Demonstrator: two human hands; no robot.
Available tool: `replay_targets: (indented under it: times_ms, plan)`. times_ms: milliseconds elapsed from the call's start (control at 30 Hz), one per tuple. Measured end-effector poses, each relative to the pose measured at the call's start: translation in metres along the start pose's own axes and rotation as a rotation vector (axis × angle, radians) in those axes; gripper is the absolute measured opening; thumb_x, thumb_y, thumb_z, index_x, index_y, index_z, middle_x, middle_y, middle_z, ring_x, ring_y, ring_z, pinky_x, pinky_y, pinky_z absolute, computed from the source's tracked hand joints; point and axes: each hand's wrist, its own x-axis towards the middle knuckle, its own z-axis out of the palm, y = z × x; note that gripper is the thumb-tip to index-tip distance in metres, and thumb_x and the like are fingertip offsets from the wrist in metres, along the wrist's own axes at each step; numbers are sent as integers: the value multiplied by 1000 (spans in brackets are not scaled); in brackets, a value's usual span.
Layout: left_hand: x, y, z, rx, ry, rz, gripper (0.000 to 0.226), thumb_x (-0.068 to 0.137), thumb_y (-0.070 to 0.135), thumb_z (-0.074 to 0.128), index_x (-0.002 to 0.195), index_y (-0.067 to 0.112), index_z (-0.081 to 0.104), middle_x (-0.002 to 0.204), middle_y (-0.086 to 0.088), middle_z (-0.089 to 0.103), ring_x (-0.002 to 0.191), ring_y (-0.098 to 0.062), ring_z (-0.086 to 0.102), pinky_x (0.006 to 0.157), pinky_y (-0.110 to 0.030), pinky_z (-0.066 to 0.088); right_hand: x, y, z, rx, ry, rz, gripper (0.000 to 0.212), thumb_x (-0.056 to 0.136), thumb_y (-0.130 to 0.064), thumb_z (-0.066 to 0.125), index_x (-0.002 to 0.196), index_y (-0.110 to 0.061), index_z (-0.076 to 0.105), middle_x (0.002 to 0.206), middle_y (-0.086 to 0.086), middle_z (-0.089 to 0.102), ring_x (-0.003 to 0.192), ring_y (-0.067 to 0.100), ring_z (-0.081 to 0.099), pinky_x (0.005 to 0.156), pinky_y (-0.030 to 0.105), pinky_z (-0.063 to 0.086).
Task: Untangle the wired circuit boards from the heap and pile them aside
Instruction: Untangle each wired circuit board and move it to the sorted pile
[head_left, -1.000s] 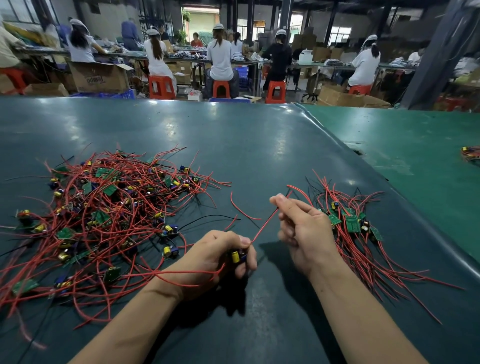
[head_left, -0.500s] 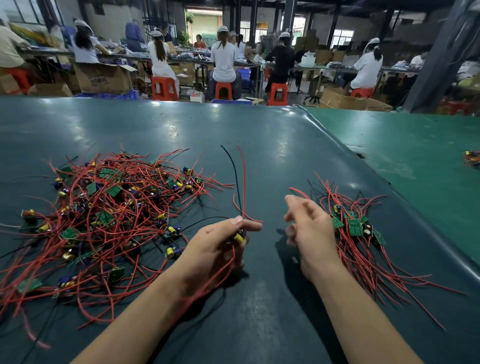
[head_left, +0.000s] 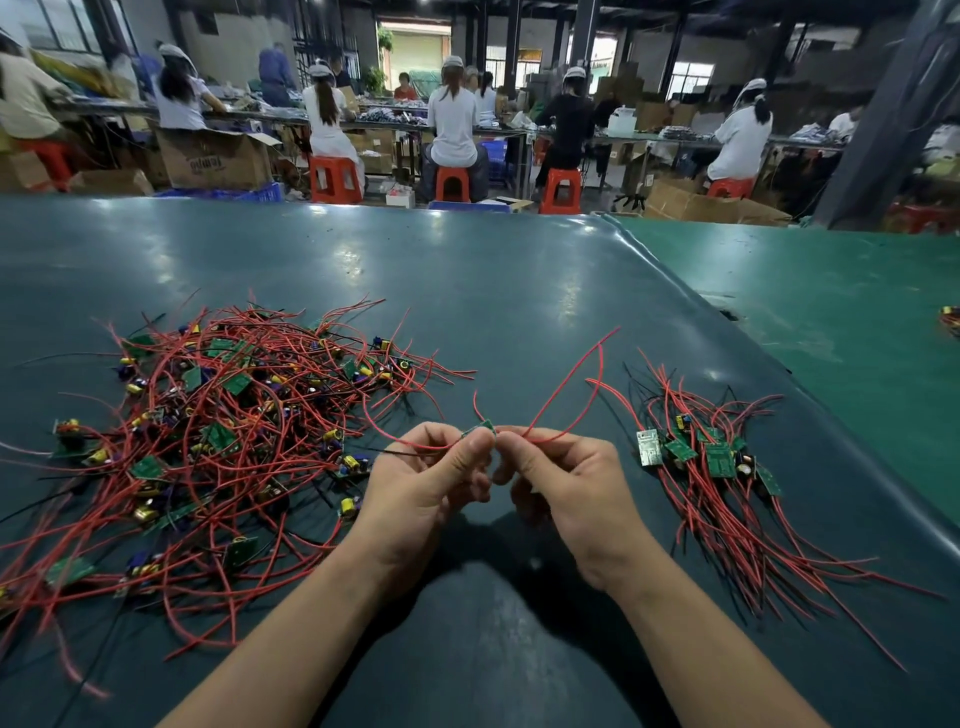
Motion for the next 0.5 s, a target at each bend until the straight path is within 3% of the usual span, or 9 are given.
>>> replay_targets:
  times_ms: [167, 267, 500]
  plan:
    - [-2, 0, 2, 2, -35, -28, 34, 67, 9, 70, 98, 0, 58, 71, -10, 67, 50, -16, 56, 51, -23, 50, 1, -3, -3, 52, 29, 104, 22, 69, -34, 74, 84, -18, 80, 65, 2, 65, 41, 11, 44, 39, 18, 30]
    - [-2, 1, 2, 11, -62, -33, 24, 72, 14, 67, 91, 1, 61, 64, -8, 61, 50, -15, 54, 51, -23, 48, 1, -3, -3, 21, 11, 123, 25, 66, -40, 74, 78, -18, 80, 62, 1, 62, 43, 11, 44, 41, 19, 29]
    - [-5, -3, 1, 175, -84, 65, 20, 67, 16, 75, 71, 5, 59, 58, -7, 60, 48, -14, 50, 50, -23, 45, 5, -4, -6, 89, 131, 191, 19, 77, -30, 72, 76, -12, 79, 59, -4, 58, 42, 6, 40, 39, 15, 30]
